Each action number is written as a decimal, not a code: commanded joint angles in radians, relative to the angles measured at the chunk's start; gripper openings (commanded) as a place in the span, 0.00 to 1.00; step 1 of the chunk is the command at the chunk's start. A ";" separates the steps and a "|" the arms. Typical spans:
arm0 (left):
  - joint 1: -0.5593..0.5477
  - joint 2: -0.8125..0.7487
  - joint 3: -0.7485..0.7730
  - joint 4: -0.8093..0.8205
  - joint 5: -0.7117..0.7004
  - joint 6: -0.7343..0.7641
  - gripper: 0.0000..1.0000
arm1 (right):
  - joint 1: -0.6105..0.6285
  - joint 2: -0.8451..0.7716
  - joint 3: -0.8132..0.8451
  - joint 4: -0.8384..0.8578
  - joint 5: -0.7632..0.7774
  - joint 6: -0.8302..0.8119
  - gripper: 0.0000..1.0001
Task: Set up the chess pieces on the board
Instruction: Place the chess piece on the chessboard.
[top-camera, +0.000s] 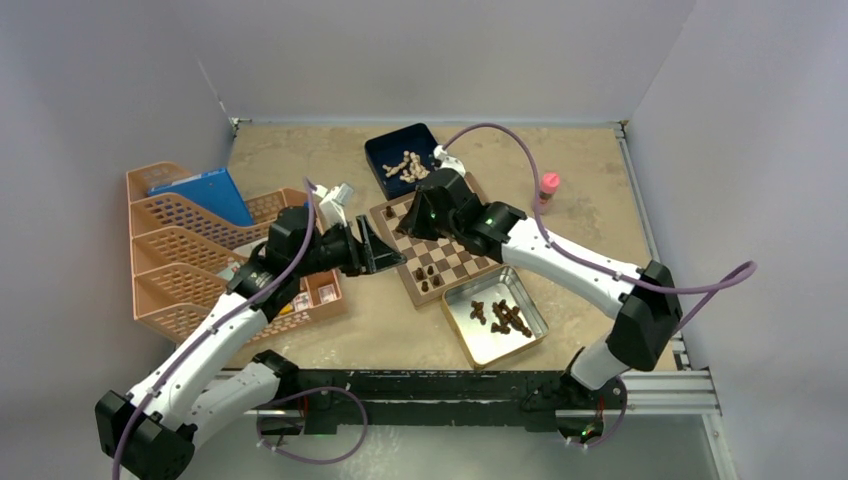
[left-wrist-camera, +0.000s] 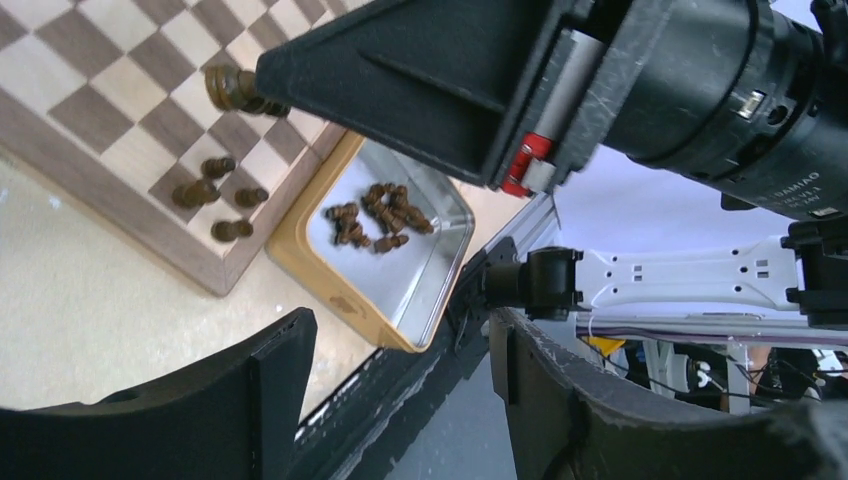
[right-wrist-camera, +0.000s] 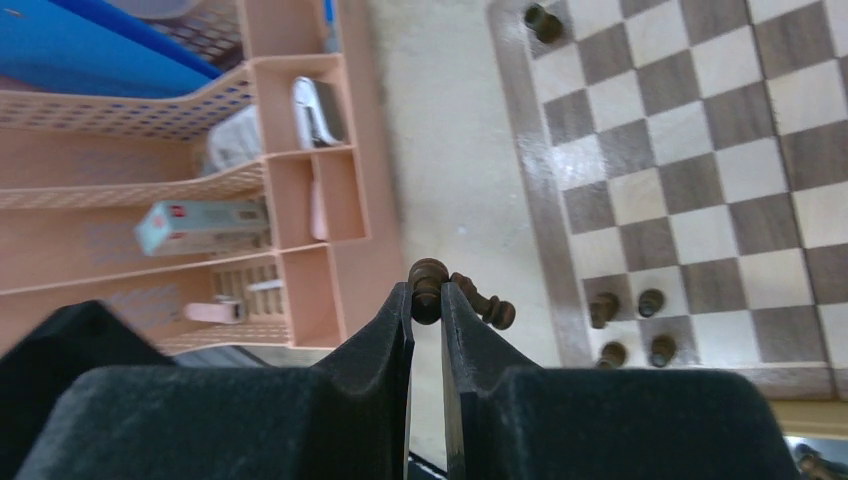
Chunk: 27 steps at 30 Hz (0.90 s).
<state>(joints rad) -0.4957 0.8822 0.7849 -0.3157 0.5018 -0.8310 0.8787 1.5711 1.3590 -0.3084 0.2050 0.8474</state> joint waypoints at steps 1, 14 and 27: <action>0.006 -0.024 -0.055 0.282 0.019 -0.022 0.64 | 0.002 -0.065 0.038 0.106 -0.087 0.084 0.12; 0.005 0.059 -0.099 0.473 -0.104 0.105 0.66 | 0.001 -0.129 -0.021 0.220 -0.197 0.147 0.12; 0.005 0.048 -0.144 0.524 -0.200 0.122 0.62 | 0.002 -0.137 -0.045 0.252 -0.204 0.148 0.12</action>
<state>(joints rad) -0.4957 0.9810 0.6750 0.1085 0.3592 -0.7387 0.8787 1.4654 1.3190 -0.1089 0.0135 0.9878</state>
